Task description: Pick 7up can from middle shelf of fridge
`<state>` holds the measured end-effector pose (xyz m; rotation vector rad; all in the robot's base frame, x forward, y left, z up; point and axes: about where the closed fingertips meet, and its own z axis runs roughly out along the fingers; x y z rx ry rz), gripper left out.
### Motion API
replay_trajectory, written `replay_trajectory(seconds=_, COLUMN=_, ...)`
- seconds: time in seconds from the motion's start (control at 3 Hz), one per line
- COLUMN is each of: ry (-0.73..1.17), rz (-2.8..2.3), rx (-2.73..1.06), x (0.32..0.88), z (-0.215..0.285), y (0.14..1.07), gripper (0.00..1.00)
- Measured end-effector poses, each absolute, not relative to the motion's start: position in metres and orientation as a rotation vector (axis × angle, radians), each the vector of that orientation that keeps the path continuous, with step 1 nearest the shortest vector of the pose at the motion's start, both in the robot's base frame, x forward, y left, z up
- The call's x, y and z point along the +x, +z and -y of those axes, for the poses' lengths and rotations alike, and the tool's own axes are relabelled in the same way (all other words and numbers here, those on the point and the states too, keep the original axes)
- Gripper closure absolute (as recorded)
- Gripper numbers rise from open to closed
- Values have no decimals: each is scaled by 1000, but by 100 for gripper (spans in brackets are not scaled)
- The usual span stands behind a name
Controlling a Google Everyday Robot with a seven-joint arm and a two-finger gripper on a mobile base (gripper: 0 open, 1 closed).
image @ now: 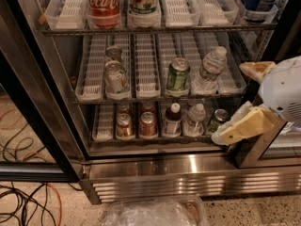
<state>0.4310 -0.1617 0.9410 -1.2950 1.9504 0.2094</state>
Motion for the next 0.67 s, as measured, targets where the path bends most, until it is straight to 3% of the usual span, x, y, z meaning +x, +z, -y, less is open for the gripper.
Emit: replay_trajectory(seconds=0.67, ry=238, rz=-1925, rx=-1253, x=434, z=154, y=949, gripper=0)
